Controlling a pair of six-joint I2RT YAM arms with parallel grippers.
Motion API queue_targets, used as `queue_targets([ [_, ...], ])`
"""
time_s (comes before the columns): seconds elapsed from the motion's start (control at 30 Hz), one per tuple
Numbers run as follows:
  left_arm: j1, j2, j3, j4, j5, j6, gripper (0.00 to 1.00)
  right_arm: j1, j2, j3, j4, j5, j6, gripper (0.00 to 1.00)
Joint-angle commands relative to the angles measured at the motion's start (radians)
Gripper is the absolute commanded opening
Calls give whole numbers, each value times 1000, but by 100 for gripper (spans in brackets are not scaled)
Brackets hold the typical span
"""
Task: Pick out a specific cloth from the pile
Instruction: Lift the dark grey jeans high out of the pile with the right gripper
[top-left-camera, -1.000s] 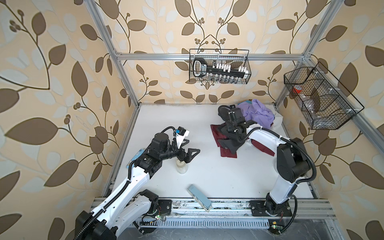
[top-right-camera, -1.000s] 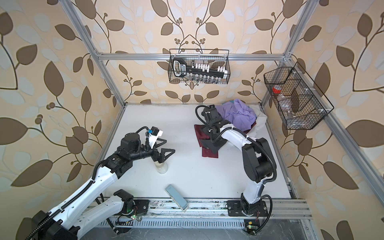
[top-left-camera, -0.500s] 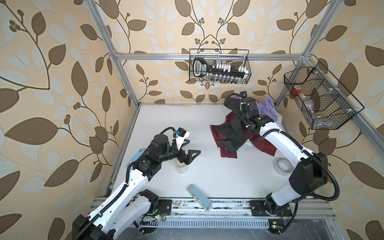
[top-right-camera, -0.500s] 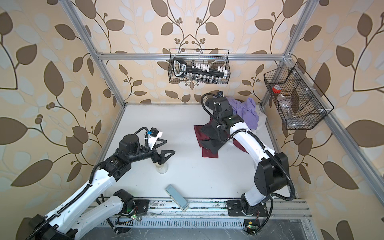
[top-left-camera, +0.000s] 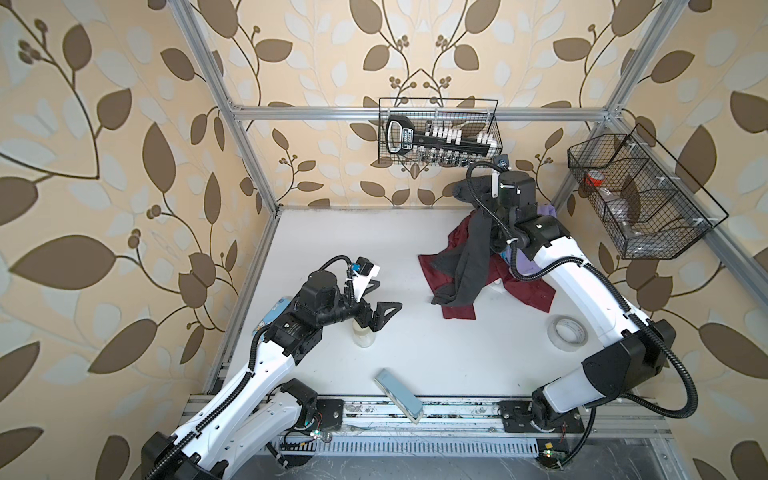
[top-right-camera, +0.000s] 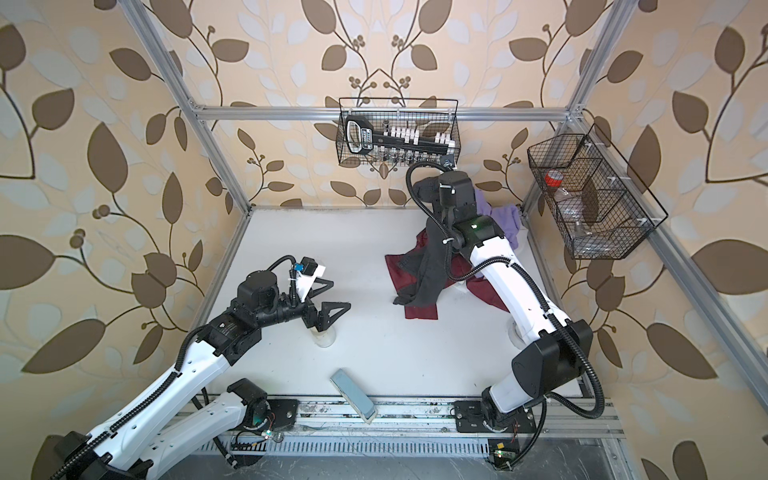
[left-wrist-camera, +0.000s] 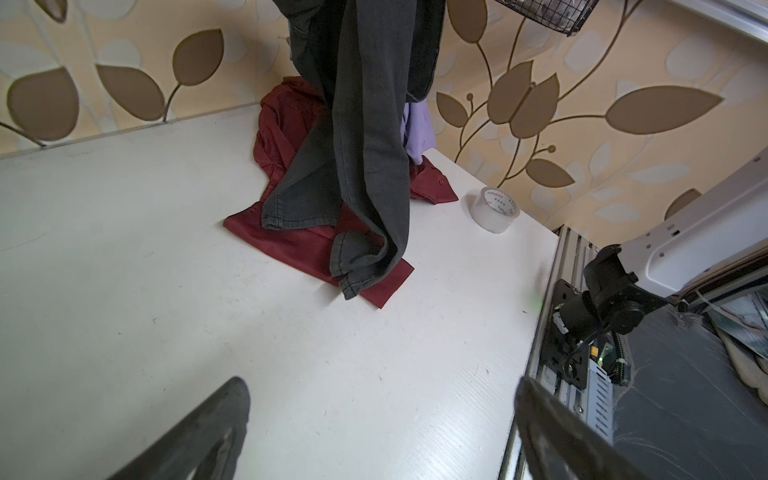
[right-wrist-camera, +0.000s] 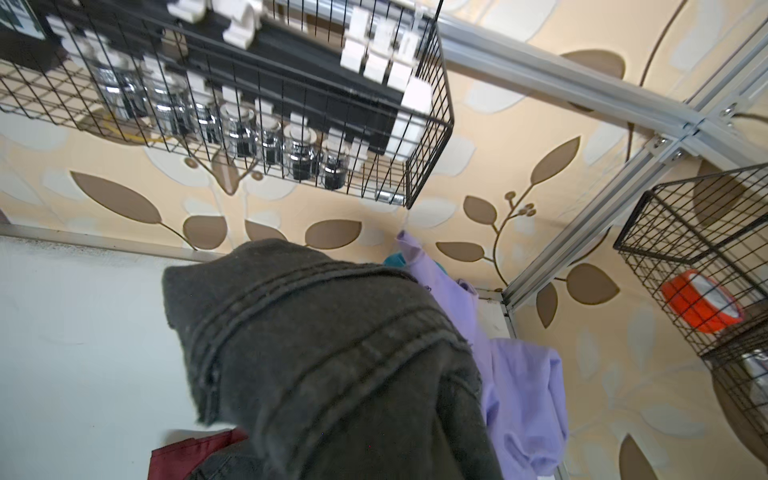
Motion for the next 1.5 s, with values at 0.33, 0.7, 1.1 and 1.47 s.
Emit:
queue_targets([
  [0.33, -14, -23, -15, 9, -25, 27, 99, 7, -84, 335, 245, -117, -66, 0],
  [0.7, -15, -24, -18, 9, -34, 29, 99, 7, 140, 769, 299, -325, -55, 0],
  [1.1, -17, -23, -21, 11, -58, 36, 99, 11, 109, 723, 379, -496, 75, 0],
  [1.47, -17, -41, -27, 14, -89, 32, 99, 109, 75, 580, 405, -838, 319, 0],
])
